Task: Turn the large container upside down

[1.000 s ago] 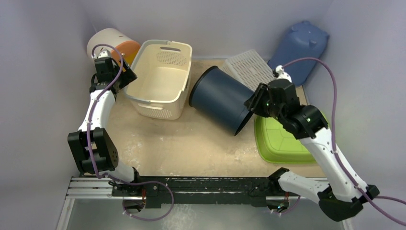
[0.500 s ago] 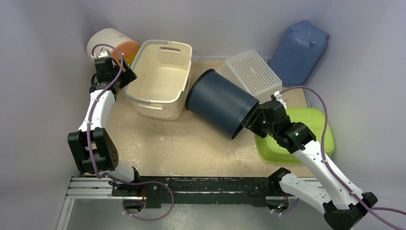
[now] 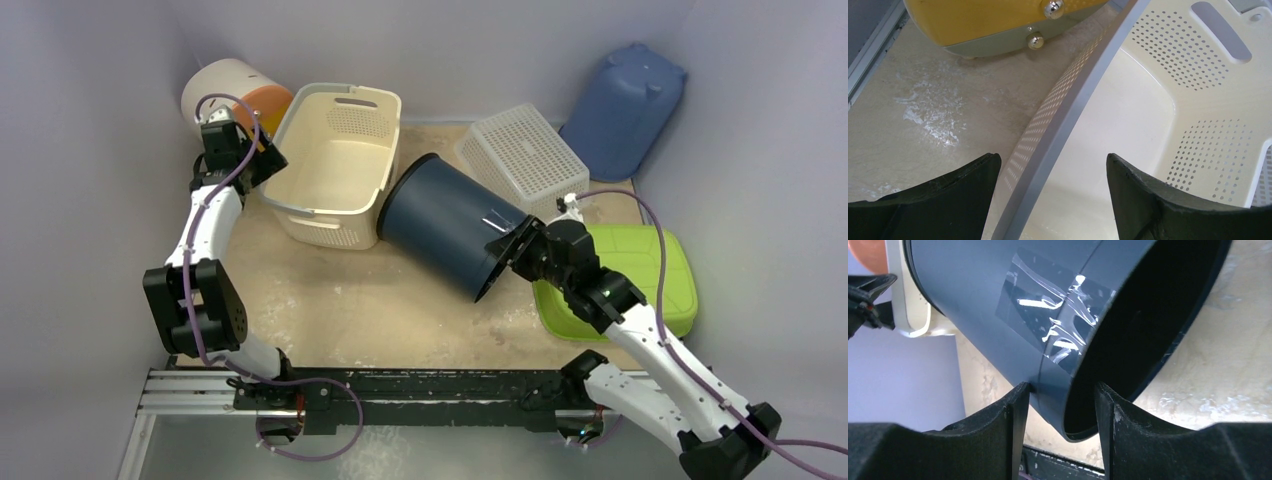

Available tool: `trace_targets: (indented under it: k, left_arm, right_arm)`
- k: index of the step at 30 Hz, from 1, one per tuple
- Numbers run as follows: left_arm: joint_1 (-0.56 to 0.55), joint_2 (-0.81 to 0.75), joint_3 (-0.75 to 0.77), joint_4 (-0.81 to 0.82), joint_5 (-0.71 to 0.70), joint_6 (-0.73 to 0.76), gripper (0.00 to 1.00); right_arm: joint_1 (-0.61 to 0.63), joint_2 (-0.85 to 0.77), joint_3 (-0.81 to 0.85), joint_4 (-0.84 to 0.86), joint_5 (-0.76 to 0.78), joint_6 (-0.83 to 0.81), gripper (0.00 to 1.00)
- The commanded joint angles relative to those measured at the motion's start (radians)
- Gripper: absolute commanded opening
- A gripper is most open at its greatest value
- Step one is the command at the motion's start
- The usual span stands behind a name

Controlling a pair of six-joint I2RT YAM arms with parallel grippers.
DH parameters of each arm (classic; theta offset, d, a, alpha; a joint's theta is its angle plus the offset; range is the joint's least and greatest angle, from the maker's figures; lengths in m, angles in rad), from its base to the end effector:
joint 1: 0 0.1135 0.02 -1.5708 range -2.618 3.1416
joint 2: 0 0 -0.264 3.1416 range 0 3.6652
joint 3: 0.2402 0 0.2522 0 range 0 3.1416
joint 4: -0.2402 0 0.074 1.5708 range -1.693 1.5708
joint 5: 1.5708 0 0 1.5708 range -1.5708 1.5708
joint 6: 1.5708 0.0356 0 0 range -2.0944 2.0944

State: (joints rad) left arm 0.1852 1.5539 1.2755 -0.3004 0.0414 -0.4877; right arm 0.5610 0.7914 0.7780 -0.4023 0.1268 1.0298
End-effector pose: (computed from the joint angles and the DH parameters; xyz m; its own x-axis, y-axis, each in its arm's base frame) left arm 0.3534 0.0647 0.3079 -0.4047 -0.5522 -0.7289 -0.3844 0.8260 -0.4123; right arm 0.1550 0.0921 0.3139 -0.5445 0.6621 -0.5149 0.0718 0.6484 0.7579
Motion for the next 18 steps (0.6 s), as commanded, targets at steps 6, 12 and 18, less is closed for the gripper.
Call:
trace_targets:
  k: [6,12,18]
  left_arm:
    - [0.007,0.012,0.042,0.046,0.014,-0.003,0.77]
    - [0.007,0.0,0.042,0.036,0.005,0.003,0.77]
    - [0.008,-0.003,0.037,0.035,0.005,0.005,0.77]
  right_arm:
    - [0.002,0.111,-0.06,0.331,-0.124,-0.01,0.22]
    - [0.001,0.053,-0.139,0.498,-0.177,-0.018,0.0]
    - [0.001,-0.082,-0.182,0.591,-0.204,-0.018,0.0]
